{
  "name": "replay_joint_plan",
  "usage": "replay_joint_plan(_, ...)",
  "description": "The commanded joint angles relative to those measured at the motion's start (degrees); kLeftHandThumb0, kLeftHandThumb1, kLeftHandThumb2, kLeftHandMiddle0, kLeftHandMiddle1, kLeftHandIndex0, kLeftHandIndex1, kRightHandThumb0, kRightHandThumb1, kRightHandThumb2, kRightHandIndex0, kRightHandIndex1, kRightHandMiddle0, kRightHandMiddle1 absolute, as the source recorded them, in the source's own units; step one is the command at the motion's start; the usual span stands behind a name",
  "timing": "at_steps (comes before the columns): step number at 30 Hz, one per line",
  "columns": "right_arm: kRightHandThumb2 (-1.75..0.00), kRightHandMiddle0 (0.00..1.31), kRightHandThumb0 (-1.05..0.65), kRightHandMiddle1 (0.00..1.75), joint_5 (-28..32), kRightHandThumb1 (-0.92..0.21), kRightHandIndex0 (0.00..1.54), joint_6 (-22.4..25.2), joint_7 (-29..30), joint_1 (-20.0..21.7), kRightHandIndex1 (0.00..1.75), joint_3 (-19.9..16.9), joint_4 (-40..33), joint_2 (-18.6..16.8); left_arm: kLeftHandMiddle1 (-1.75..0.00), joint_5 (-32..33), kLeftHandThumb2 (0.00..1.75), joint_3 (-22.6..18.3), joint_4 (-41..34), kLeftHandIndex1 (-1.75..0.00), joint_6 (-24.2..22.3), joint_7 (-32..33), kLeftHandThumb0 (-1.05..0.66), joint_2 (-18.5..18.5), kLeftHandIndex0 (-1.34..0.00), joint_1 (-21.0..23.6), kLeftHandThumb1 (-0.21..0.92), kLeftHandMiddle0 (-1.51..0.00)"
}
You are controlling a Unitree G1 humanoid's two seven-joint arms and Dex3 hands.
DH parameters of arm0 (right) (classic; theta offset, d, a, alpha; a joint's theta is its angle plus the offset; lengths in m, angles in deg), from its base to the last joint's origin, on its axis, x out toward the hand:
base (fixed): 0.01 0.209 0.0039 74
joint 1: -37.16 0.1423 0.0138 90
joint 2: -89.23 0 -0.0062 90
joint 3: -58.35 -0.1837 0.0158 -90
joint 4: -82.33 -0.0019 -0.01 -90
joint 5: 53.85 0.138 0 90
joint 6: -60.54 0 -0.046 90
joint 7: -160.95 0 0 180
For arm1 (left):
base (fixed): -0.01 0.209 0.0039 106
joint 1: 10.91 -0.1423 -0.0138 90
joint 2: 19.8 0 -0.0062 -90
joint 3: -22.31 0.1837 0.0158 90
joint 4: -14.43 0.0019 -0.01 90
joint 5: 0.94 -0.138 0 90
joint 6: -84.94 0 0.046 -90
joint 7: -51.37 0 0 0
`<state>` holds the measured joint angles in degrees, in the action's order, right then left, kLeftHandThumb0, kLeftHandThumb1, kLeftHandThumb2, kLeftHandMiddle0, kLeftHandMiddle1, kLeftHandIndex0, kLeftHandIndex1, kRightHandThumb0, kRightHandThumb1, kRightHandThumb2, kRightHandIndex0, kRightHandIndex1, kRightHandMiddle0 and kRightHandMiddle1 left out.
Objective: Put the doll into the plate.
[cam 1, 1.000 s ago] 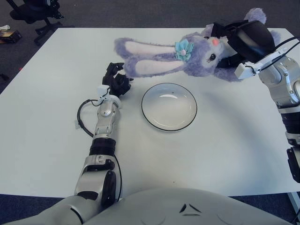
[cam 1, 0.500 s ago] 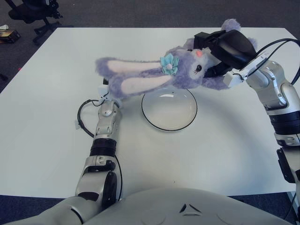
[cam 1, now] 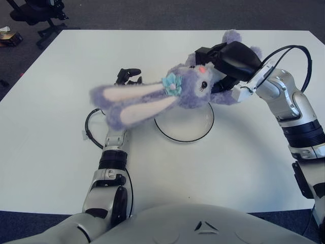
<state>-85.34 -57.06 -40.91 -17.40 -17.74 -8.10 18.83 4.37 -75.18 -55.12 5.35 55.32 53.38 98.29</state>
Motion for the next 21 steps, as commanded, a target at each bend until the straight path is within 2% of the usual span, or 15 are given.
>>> replay_joint_plan(1, -1.07, 0.45, -0.4, 1.75, 2.59, -0.51, 0.7, -0.69, -1.99, 0.64, 1.75, -0.23, -0.87, 0.6, -1.56, -0.53, 0.64, 0.24, 0.64, -1.36, -0.23, 0.5, -0.01, -0.42, -0.4, -0.87, 0.71, -0.54)
replay_joint_plan(7, -1.04, 0.44, -0.4, 1.75, 6.31, -0.53, 0.7, 0.65, -9.13, 0.59, 1.75, 1.32, -1.48, 0.72, -1.56, -0.65, 0.64, 0.28, 0.91, -1.36, -0.02, 0.65, -0.01, -0.62, -0.4, -0.68, 0.71, -0.53)
replay_joint_plan(21, -0.95, 0.39, -0.38, 1.75, 8.62, -0.6, 0.68, -1.49, -11.71, -0.25, 1.75, 2.33, -0.69, -0.97, -1.56, -0.97, 0.65, 0.54, 0.98, -1.37, 0.55, 1.15, -0.01, -1.11, -0.4, -0.61, 0.7, -0.54)
